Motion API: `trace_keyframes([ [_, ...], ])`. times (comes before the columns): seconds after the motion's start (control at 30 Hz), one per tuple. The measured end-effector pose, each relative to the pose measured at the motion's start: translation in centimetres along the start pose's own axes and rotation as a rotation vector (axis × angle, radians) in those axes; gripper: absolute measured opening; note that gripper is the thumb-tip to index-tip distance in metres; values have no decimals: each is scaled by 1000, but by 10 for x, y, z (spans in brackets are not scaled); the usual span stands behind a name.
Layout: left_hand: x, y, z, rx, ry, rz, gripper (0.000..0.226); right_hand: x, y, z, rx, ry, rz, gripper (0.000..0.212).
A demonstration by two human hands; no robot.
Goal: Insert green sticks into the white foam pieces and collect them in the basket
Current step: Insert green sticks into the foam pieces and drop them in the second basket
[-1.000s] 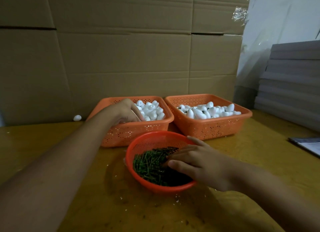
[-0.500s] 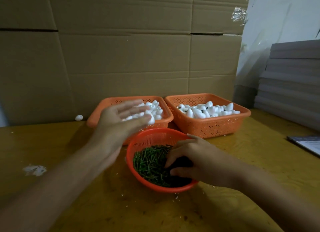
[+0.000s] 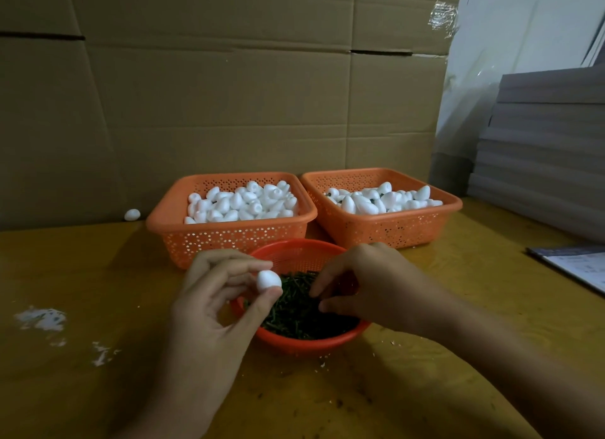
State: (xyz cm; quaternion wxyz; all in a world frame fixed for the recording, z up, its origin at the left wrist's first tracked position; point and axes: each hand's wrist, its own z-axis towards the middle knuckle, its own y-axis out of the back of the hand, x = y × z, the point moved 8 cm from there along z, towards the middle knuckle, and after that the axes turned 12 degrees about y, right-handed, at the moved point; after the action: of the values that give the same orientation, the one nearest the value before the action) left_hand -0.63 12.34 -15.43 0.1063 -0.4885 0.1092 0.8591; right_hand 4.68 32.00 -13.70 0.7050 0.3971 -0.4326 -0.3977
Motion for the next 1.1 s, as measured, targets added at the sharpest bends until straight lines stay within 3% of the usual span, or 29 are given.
trace_keyframes([
  [0.4,8,2,-1,-11,80,-76,25,-8,14,2,-172,-10,339,21],
  [0.67,6,3,0,-10,80,-37,22,-10,18,1,-221,-6,405,21],
  [1.1,7,-1,1,48,73,-45,24,-4,5,2,-72,26,294,26],
])
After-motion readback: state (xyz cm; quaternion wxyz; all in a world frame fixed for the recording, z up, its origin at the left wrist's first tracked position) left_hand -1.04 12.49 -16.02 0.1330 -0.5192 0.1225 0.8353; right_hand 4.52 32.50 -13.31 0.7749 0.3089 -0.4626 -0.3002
